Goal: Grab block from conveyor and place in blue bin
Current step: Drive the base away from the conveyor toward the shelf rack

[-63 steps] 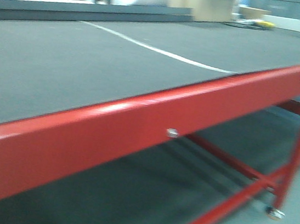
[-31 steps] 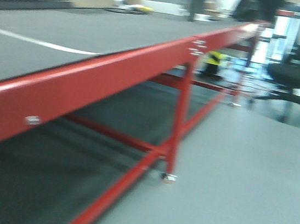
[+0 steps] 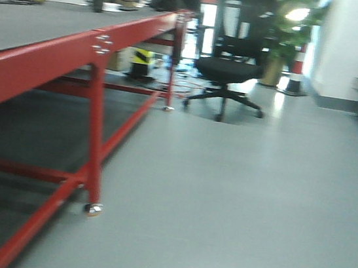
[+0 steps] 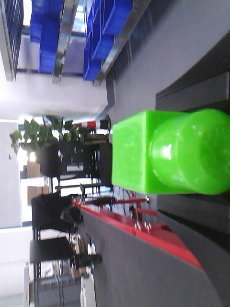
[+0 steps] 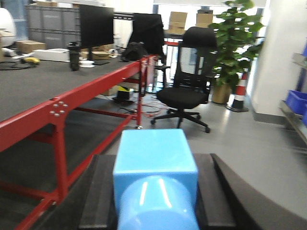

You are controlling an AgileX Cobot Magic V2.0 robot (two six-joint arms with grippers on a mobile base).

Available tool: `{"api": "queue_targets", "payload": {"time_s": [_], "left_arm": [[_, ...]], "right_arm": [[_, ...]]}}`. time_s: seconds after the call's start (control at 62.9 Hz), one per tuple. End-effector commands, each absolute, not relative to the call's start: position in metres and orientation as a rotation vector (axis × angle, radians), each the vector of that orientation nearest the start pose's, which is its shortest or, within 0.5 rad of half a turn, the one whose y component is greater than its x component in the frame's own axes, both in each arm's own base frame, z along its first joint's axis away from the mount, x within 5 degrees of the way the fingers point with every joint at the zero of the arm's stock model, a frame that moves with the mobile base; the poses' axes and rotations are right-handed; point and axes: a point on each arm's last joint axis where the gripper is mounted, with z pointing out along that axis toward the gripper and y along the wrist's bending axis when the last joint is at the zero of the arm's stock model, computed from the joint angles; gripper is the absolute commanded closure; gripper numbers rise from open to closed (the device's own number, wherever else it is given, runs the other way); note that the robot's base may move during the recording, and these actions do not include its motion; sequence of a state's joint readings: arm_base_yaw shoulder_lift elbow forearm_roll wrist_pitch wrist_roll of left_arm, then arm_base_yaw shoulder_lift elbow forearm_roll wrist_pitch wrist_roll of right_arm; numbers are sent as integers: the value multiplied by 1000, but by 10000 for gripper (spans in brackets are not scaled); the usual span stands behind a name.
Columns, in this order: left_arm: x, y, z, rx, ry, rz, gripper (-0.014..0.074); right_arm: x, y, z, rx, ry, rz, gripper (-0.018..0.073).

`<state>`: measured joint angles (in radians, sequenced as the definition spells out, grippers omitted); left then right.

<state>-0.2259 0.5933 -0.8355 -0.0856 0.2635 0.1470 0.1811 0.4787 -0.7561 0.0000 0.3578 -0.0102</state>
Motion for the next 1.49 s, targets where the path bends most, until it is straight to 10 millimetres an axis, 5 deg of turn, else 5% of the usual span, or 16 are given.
{"api": "queue_targets", "payload": {"time_s": [0.0,1.478], "left_arm": [[103,-26,425,237,1457,-147,707],[103,-26,425,237,1457,-147,707]], "right_arm": [[83,15,400,-156,1536,126,721],[83,15,400,-156,1536,126,721]]}}
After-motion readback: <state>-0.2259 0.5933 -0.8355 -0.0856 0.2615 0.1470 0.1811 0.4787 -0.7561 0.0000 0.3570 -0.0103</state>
